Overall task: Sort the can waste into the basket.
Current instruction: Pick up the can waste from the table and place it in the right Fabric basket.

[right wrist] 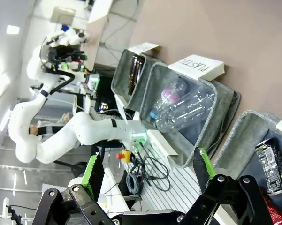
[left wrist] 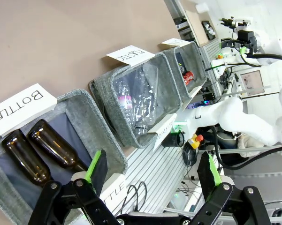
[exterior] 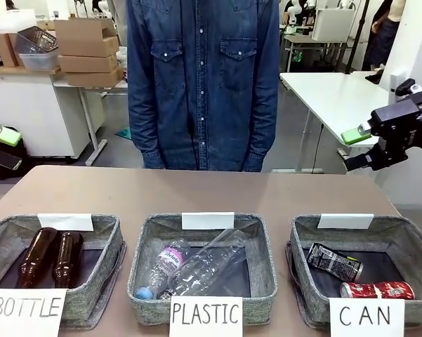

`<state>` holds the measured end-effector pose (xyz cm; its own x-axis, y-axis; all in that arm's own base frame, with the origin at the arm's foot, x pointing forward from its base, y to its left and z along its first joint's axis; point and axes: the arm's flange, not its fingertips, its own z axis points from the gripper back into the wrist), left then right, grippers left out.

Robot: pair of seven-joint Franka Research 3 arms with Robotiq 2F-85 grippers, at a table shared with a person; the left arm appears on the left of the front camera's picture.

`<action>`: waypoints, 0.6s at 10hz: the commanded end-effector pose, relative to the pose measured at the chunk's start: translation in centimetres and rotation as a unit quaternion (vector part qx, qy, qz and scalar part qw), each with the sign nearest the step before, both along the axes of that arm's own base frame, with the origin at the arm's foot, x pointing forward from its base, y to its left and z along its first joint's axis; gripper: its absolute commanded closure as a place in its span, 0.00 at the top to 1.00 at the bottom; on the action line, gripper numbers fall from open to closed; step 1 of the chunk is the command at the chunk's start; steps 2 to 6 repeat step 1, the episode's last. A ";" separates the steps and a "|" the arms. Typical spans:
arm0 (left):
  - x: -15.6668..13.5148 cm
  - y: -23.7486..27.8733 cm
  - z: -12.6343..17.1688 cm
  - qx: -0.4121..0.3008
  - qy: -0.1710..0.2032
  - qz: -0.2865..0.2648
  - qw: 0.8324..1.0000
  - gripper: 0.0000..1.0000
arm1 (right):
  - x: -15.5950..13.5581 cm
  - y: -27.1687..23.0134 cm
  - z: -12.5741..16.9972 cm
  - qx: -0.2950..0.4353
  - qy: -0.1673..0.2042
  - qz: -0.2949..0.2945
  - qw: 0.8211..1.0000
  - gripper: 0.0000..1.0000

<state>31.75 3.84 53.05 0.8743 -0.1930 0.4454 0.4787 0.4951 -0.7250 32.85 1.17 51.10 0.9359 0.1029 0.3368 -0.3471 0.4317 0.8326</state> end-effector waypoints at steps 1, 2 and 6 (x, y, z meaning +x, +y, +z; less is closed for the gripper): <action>0.0 0.0 -0.1 -0.005 -0.008 0.001 1.000 1.00 | 0.0 -0.1 0.1 -0.003 -0.010 0.009 1.000 1.00; 0.0 0.0 -0.1 -0.005 -0.008 0.001 1.000 1.00 | 0.0 -0.1 0.1 -0.003 -0.010 0.009 1.000 1.00; 0.0 0.0 -0.1 -0.005 -0.008 0.001 1.000 1.00 | 0.0 -0.1 0.1 -0.003 -0.010 0.009 1.000 1.00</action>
